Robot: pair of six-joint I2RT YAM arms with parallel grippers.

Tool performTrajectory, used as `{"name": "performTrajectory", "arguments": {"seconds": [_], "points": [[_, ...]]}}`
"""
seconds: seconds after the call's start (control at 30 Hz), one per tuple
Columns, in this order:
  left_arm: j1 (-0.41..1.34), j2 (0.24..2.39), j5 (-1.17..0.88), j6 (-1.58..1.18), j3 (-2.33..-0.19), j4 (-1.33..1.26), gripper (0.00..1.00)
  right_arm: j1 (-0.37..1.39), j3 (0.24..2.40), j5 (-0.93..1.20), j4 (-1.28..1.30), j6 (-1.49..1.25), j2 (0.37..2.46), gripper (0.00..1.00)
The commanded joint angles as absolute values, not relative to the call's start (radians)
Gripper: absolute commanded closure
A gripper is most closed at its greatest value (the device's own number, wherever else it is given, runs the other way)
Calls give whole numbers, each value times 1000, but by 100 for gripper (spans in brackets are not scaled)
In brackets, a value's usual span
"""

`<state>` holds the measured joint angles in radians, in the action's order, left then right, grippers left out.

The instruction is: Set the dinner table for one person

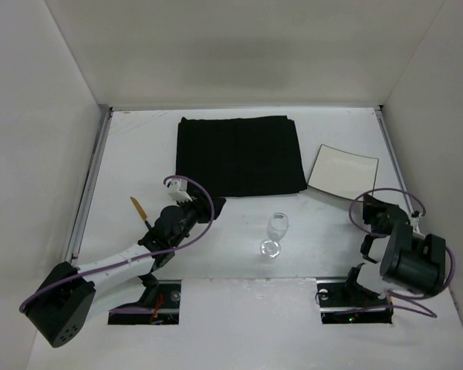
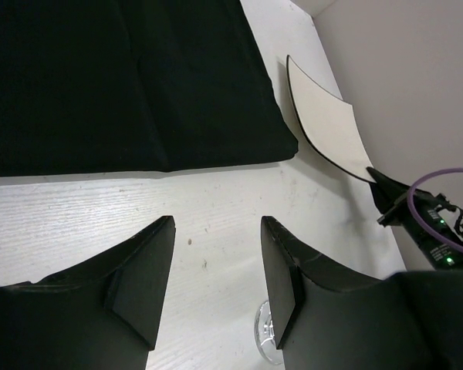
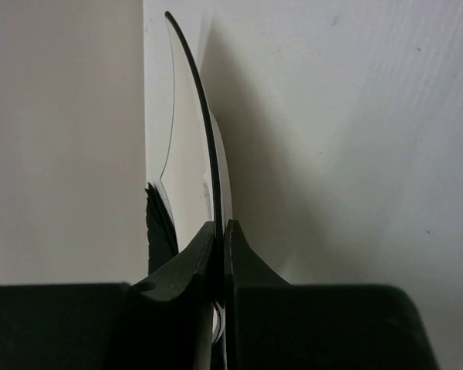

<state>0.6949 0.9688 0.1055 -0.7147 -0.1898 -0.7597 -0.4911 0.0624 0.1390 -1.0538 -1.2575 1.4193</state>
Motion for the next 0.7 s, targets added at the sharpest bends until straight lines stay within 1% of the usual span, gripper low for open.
{"name": "performTrajectory", "arguments": {"seconds": [0.0,0.2,0.3,0.37,0.47,0.67], "points": [[683,969,95,-706,-184,-819,54,-493,119,130,-1169,-1405,1200,100],[671,974,95,-706,-181,-819,54,-484,241,84,-826,-1372,824,100],[671,979,95,-706,-181,-819,54,-472,326,104,-709,-1333,743,100],[665,968,95,-706,-179,-819,54,-438,369,113,-678,-1324,741,100],[653,948,95,-706,-173,-812,54,-355,422,118,-686,-1313,816,100],[631,923,95,-706,-166,-802,54,-153,480,91,-827,-1342,992,100]]}}
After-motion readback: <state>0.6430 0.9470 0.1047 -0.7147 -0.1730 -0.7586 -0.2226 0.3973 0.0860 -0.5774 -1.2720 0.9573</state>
